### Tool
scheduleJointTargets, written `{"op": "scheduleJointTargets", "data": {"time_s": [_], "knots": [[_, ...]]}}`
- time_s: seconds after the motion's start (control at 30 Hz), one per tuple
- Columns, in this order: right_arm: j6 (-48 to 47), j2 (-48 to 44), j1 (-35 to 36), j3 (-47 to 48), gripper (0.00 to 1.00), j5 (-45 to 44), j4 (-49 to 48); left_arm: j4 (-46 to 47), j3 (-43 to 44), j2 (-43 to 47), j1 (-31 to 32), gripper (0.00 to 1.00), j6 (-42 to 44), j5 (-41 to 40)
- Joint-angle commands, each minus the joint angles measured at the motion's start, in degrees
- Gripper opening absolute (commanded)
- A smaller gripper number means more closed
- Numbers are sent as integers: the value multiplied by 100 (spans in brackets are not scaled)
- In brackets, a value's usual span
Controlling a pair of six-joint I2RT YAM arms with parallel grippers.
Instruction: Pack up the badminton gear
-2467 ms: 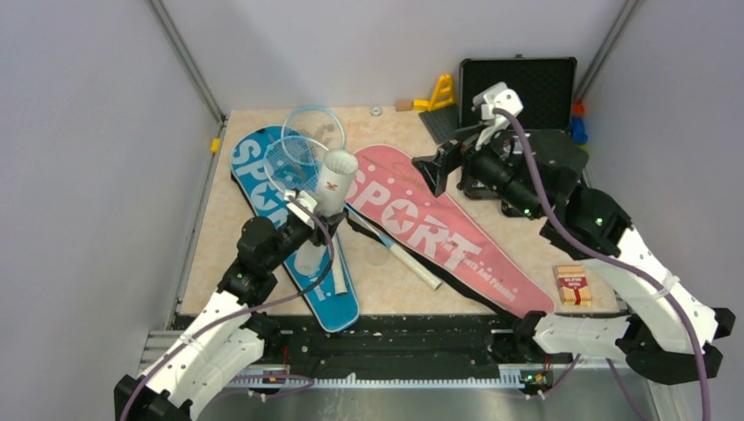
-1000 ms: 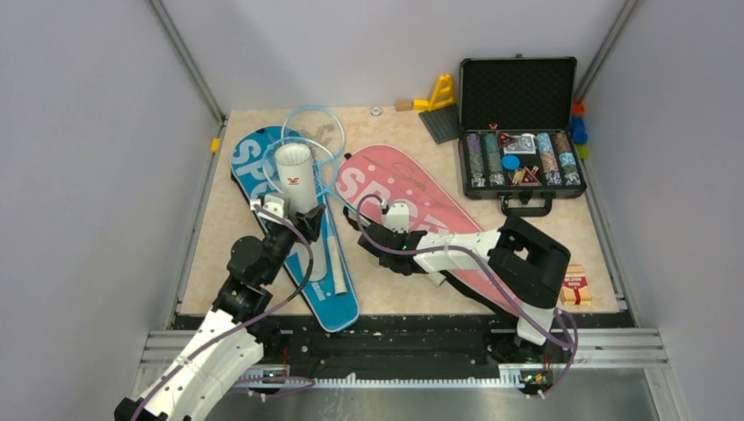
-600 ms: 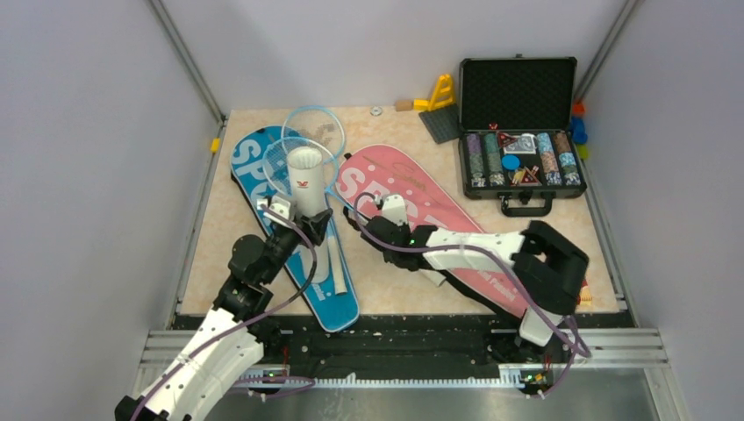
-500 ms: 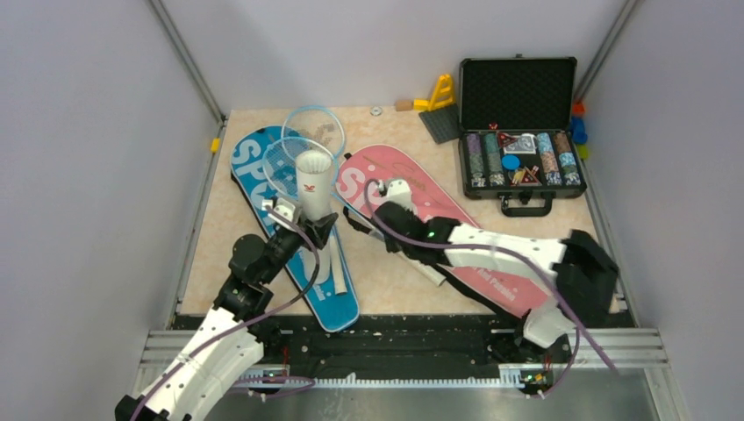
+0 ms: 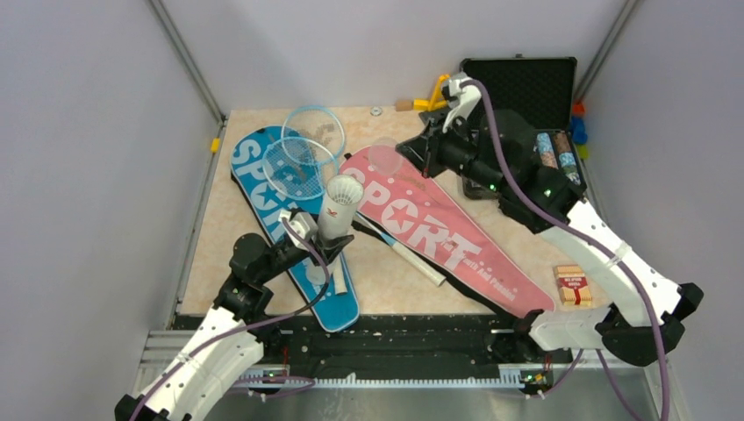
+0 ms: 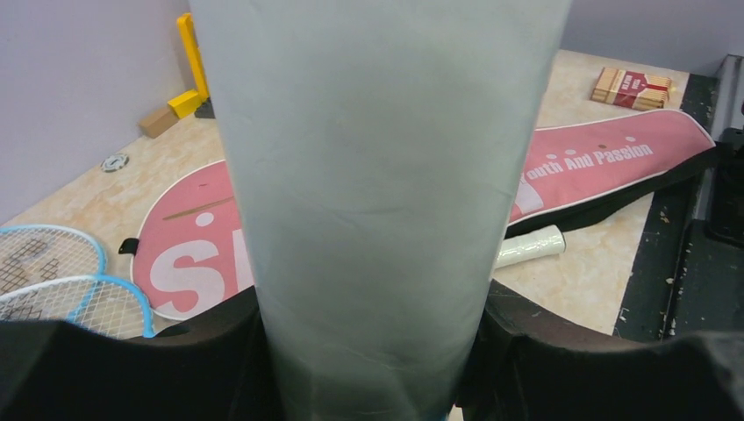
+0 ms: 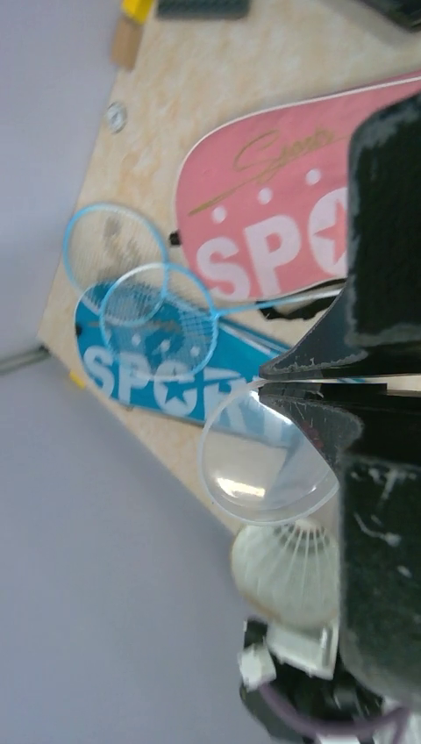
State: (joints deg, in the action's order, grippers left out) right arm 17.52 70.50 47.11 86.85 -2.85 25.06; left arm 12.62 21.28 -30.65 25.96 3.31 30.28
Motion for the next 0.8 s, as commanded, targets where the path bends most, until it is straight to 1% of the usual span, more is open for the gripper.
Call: {"op": "scheduleJointTargets", "data": {"time_s": [0.0,0.1,0.23,0.3,0.53,0.77], "knots": [[-286,431,25,1044,0,1726,358,-11,186,-76,4,38,55,532],[-316,874,28,1608,0,2319,696,-21,201,-105,6,38,62,586],[-342,1285,27,1989,0,2915,1009,-23,180,-79,6,40,67,459],[-404,1457,37,2136,0,3051,1196,-23,176,-64,4,40,79,437],[-571,1676,163,2386,0,3319,1583,26,159,-62,6,41,69,313],[-757,1746,323,2524,0,3173,1839,38,160,-81,-2,42,64,258]]}}
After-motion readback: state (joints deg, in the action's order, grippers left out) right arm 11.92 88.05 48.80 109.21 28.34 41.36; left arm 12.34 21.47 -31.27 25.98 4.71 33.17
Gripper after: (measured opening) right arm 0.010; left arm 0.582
